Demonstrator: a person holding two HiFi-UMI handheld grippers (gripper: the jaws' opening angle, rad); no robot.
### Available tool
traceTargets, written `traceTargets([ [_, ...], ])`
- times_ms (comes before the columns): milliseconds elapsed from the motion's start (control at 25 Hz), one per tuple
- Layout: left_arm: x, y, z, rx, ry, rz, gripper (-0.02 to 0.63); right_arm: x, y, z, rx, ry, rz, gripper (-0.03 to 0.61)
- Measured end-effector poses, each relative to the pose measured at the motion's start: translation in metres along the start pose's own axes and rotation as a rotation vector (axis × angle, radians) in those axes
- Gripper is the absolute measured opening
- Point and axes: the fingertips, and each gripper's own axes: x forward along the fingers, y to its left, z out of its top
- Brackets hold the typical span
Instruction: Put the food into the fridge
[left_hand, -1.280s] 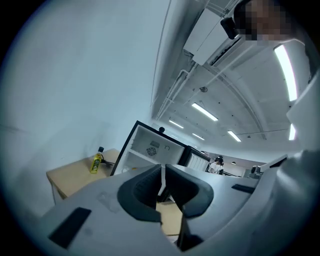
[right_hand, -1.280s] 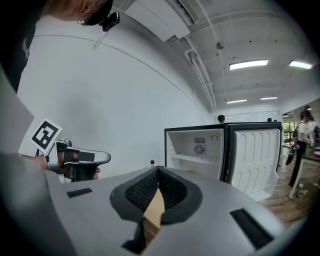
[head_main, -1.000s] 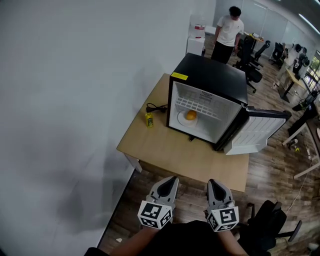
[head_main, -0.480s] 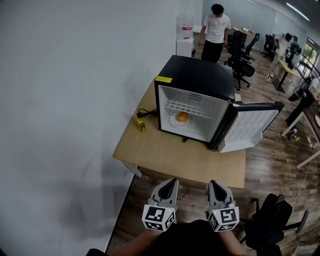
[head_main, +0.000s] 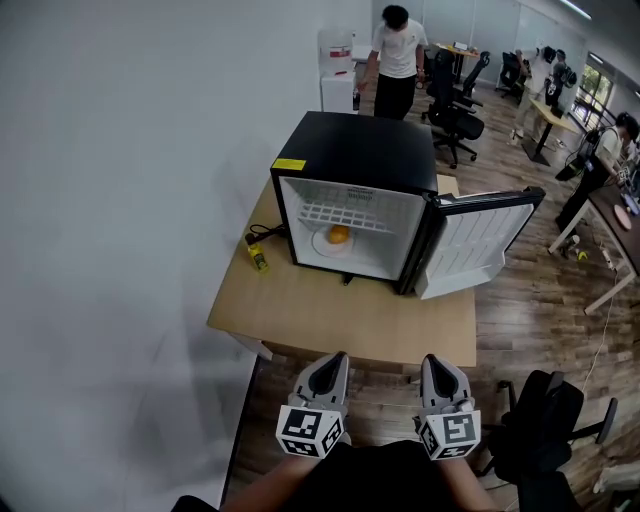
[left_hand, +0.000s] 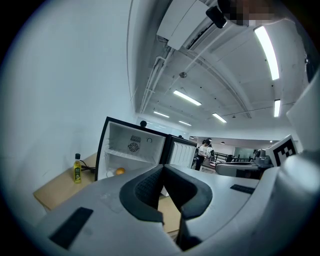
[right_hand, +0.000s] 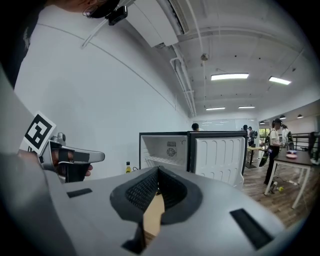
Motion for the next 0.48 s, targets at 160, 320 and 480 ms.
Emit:
traceTargets([
  [160, 0.005, -0.002, 0.003, 0.006, 0.006, -0.002, 0.014, -0.002, -0.006, 0.0, -0.013, 0.006, -0.018, 0.06],
  [320, 0.008, 0.004, 0.004, 0.007, 0.003, 0.0, 0.014, 0.0, -0.01, -0.001, 0.006, 0.004, -0.027, 0.06],
  [480, 0.009, 0.01, 0.005, 0.01, 0.002, 0.003, 0.014, 0.004, -0.01, 0.001, 0.025, -0.004, -0.03, 0.06],
])
